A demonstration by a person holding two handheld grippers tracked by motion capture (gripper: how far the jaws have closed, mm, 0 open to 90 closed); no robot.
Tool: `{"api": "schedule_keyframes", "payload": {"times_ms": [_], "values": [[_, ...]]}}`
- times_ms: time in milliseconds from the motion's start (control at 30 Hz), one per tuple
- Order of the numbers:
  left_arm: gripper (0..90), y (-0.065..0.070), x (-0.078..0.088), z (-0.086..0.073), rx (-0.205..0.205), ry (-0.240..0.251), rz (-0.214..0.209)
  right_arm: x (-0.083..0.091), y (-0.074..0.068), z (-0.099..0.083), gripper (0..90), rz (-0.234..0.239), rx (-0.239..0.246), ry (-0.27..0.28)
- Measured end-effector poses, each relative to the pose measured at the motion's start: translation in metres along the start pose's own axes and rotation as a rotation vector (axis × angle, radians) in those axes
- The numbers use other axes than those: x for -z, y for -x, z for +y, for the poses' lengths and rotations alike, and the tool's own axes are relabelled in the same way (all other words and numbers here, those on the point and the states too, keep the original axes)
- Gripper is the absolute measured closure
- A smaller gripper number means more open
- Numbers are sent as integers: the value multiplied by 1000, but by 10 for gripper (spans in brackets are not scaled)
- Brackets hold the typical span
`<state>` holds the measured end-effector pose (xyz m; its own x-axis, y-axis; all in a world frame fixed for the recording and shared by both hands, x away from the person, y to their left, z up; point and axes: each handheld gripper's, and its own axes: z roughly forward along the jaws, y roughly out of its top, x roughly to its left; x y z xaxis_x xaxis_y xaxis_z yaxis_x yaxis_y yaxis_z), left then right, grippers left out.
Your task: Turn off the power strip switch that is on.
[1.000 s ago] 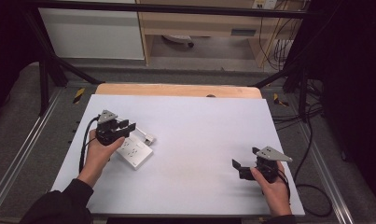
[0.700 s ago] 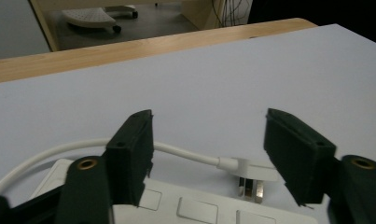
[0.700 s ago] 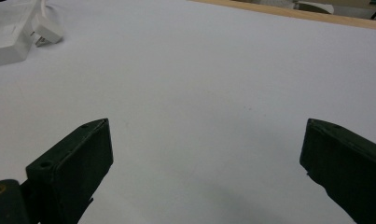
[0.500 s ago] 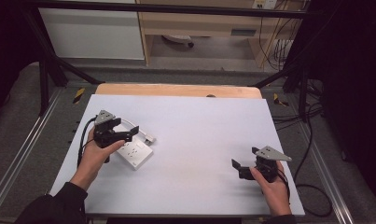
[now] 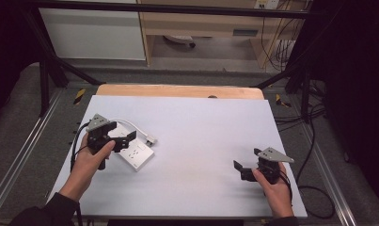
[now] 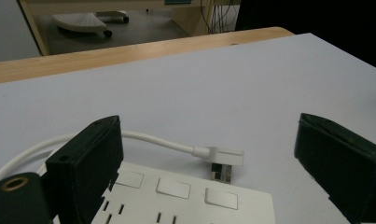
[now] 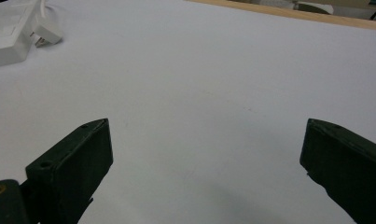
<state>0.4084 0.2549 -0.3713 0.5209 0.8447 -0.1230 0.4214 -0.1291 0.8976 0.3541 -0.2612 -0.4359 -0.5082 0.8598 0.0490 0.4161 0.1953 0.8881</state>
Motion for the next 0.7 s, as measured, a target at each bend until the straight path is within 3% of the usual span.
{"api": "schedule_keyframes", "payload": {"times_ms": [367, 700], "values": [[81, 3, 31, -3, 13, 26, -4, 0, 0, 0, 29, -3, 2, -1], [76, 6, 59, -14, -3, 36, -3, 1, 0, 0, 29, -5, 4, 3]]}}
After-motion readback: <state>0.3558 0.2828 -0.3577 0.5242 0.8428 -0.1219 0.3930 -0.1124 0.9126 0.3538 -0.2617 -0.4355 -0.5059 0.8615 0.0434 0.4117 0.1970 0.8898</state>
